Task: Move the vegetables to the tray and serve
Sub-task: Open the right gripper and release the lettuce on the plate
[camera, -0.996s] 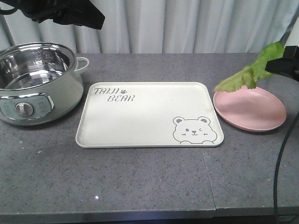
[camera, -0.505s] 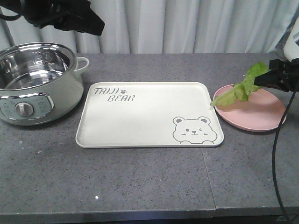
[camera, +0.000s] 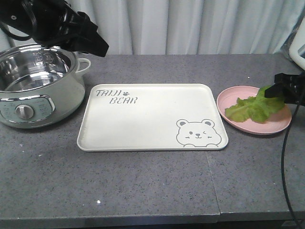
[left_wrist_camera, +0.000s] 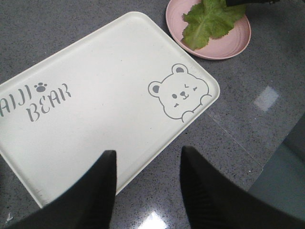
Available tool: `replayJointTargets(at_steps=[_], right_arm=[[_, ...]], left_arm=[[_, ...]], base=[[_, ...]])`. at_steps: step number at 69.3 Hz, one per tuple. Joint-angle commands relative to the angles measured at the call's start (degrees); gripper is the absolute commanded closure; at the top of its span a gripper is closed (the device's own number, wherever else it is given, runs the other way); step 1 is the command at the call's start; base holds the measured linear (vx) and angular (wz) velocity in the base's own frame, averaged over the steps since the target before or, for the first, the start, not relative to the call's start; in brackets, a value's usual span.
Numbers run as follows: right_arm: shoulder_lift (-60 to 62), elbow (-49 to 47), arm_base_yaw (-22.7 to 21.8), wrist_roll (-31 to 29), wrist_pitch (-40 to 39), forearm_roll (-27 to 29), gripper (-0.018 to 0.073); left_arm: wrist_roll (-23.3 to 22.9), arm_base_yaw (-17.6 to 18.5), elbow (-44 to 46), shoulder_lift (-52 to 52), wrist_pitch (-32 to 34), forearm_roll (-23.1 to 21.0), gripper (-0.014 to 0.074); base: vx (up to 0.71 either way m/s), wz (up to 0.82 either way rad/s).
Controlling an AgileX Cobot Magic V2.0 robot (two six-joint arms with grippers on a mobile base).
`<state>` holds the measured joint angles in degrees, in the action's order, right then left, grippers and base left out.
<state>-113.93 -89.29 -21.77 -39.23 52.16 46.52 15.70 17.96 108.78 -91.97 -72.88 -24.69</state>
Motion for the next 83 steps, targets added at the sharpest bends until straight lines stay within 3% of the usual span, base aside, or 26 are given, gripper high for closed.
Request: replayJointTargets(at_steps=[1,16,34,83], right_arm=[[3.32,-1.90,-0.40,5.00,-3.51,-3.45,0.0109],[3.79,-4.33,-0.40,11.30,-3.89,-14.23,0.0108],[3.79,-9.19,-0.40,22.07,3.94,-24.70,0.0118],[-2.27,-9.06,-0.35,22.68,6.98,-20.89,0.0206]], left_arm=[[-0.56,0.16,1.15,2.05,1.20,-1.95,0.0300],[-0.56,0.16,1.15,2.05,1.20,-1.95,0.0300],[-0.56,0.16,1.15,2.02,1.20,-2.00,0.0300],[-0.46,0.16,1.15,2.02,1.26,-1.05,0.0300]], base=[[0.00,0.00],[0.00,0.00],[0.00,0.00],[0.00,0.00]])
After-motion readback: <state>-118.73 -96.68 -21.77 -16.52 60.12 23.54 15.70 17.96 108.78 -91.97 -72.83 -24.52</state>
